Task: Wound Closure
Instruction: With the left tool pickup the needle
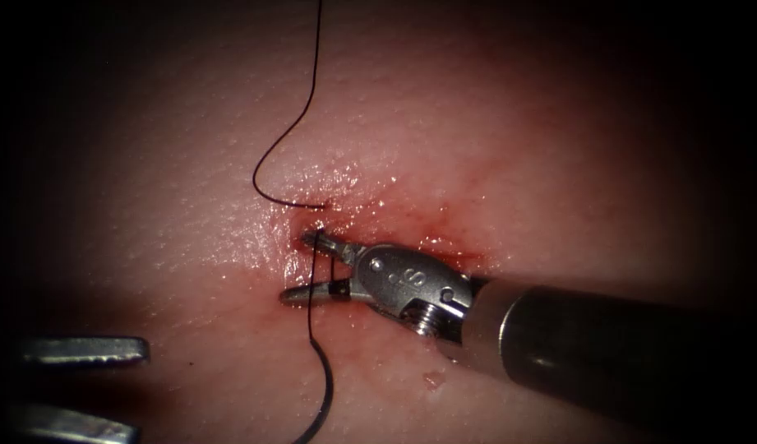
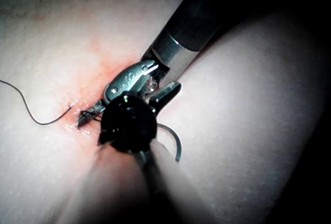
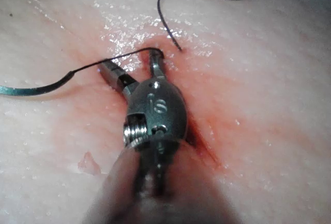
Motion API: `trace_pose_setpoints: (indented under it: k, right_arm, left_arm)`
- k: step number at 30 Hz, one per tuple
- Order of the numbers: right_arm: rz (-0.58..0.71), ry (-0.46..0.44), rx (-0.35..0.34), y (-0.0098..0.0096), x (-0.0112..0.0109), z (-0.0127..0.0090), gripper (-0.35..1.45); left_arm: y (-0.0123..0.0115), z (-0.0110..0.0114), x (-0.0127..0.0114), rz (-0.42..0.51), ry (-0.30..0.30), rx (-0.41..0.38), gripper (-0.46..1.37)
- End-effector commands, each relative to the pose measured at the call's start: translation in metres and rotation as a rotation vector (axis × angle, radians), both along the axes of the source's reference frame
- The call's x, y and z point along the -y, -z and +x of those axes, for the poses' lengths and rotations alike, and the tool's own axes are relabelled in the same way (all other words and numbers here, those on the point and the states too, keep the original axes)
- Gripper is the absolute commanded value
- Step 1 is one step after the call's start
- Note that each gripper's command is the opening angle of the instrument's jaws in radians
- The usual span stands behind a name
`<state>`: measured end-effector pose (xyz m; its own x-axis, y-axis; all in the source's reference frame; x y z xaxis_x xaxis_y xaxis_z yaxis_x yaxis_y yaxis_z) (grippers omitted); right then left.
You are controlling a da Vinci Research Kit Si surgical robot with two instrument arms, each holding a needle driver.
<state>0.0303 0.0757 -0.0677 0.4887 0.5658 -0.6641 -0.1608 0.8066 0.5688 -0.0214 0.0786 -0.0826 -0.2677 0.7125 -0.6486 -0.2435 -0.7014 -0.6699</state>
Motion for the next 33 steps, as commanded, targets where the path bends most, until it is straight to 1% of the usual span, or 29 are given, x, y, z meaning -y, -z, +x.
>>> trace_pose_setpoints:
  k: [1, 3, 5, 7, 12, 15, 18, 19, 21, 24, 26, 31, 33]
  right_arm:
    - [0.005, 0.006, -0.006, 0.0, 0.0, 0.0, 1.41]
    - [0.005, 0.006, -0.005, 0.0001, 0.0, 0.0, 1.42]
    - [0.005, 0.006, -0.005, 0.0001, 0.0, 0.0, 1.42]
    - [0.005, 0.006, -0.005, 0.0001, 0.0, 0.0001, 1.42]
    - [0.005, 0.004, -0.008, 0.0001, 0.0, 0.0, 1.43]
    - [0.005, 0.006, -0.005, 0.0001, 0.0001, 0.0, 1.43]
    - [0.006, 0.012, 0.002, 0.0001, 0.0001, 0.0, 1.43]
    - [0.004, 0.012, 0.006, 0.0001, 0.0001, 0.0, 1.43]
    - [-0.002, 0.014, 0.009, 0.0001, 0.0002, 0.0, 1.42]
    - [-0.011, 0.015, 0.018, 0.0002, 0.0002, 0.0, 1.42]
    - [-0.015, 0.021, 0.021, 0.0002, 0.0002, 0.0, 1.42]
    - [-0.016, 0.025, 0.03, 0.0002, 0.0003, 0.0, 1.42]
    - [-0.016, 0.027, 0.033, 0.0001, 0.0003, 0.0, 1.42]
  left_arm:
    - [0.0, 0.0, 0.0, 0.0, 0.0, 0.0, 0.24]
    - [0.0, 0.0001, 0.0, 0.001, -0.001, 0.001, 0.24]
    - [0.0002, 0.0003, 0.0001, 0.001, -0.002, 0.001, 0.3]
    - [0.0003, 0.0004, 0.0002, -0.005, -0.002, -0.001, 0.39]
    - [0.0003, 0.0004, 0.0003, 0.03, 0.02, -0.012, 0.59]
    - [0.0001, -0.0001, 0.0005, 0.024, 0.027, -0.022, 0.71]
    - [-0.0002, -0.0006, 0.0007, 0.022, 0.02, -0.039, 0.74]
    - [-0.0006, -0.001, 0.0009, 0.025, 0.009, -0.063, 0.77]
    - [-0.0012, -0.0016, 0.0011, 0.02, -0.002, -0.091, 0.77]
    - [-0.0021, -0.0024, 0.0015, 0.017, -0.006, -0.114, 0.76]
    - [-0.0028, -0.0029, 0.0017, 0.013, -0.02, -0.14, 0.74]
    - [-0.0042, -0.0035, 0.0019, 0.008, -0.026, -0.158, 0.65]
    - [-0.0049, -0.0036, 0.002, 0.001, -0.031, -0.186, 0.64]
